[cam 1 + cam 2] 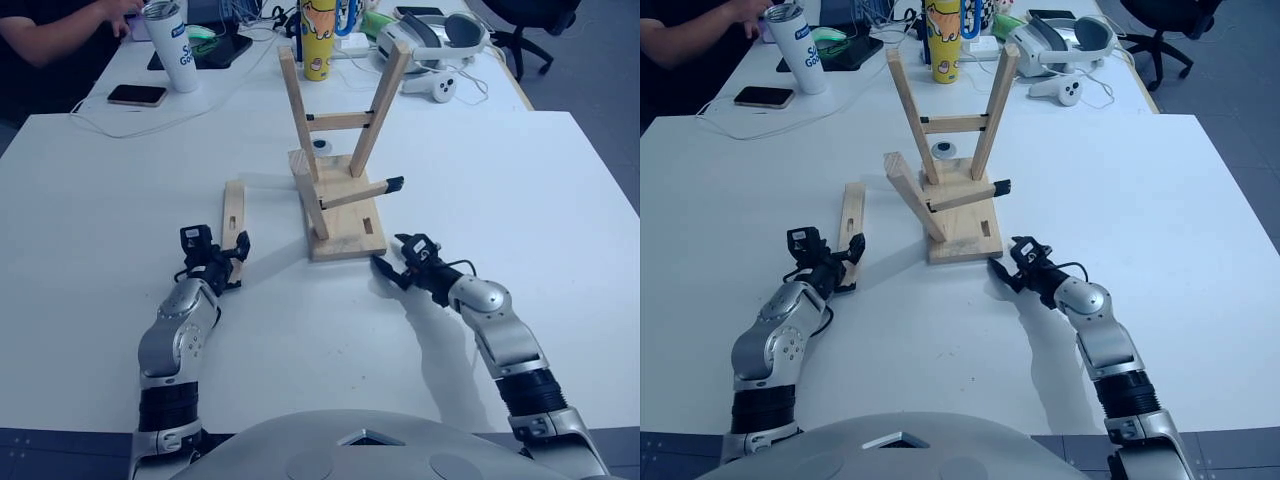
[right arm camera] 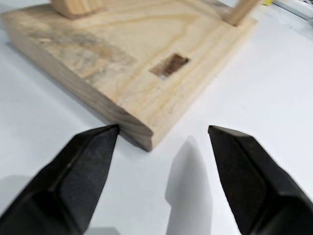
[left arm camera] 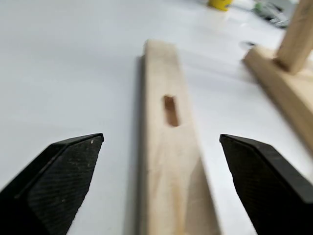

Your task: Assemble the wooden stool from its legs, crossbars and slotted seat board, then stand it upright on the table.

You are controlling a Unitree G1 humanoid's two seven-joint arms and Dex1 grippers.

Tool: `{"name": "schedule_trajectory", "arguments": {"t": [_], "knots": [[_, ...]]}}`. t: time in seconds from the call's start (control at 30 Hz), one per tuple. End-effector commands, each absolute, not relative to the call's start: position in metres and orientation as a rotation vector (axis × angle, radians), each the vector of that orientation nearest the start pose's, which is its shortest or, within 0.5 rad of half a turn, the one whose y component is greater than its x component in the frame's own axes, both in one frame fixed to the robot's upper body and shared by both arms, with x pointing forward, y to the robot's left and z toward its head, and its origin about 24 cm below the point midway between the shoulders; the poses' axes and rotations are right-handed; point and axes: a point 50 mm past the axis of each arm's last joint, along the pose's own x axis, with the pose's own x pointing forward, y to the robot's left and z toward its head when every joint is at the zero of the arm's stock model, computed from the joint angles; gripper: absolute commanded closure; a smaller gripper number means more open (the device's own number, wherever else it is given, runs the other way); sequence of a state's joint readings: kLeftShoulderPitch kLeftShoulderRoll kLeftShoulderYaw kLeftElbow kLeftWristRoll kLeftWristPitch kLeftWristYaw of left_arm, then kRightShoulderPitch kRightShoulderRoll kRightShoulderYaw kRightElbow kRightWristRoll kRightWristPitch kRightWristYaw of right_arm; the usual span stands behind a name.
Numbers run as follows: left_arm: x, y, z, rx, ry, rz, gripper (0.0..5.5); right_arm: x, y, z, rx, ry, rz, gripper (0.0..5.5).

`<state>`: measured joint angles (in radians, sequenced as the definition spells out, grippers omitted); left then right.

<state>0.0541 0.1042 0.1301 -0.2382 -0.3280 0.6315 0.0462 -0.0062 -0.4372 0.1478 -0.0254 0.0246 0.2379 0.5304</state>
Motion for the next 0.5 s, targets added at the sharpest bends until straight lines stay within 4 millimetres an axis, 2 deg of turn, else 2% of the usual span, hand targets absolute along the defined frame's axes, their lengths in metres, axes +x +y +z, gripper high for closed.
{"name": "schedule_trajectory", "arguments": {"t": [0.03, 0.17, 0.27, 0.37, 0.5], "knots": [[0.238, 0.183, 0.036, -0.154, 0.485, 0.088, 1.1, 0.239, -0.185, 0.02, -0.333, 0.386, 0.568, 2.11], [0.241, 0.174, 0.043, -0.132, 0.511, 0.026, 1.1, 0.237, -0.184, 0.022, -0.253, 0.377, 0.525, 2.11], [0.24, 0.175, 0.04, -0.082, 0.551, -0.004, 1.1, 0.233, -0.182, 0.017, -0.273, 0.399, 0.547, 2.11], [0.238, 0.183, 0.035, -0.062, 0.58, 0.003, 1.5, 0.233, -0.175, 0.011, -0.315, 0.411, 0.586, 2.11], [0.239, 0.203, 0.032, -0.079, 0.588, 0.045, 2.11, 0.23, -0.157, 0.01, -0.332, 0.396, 0.726, 2.11]]}}
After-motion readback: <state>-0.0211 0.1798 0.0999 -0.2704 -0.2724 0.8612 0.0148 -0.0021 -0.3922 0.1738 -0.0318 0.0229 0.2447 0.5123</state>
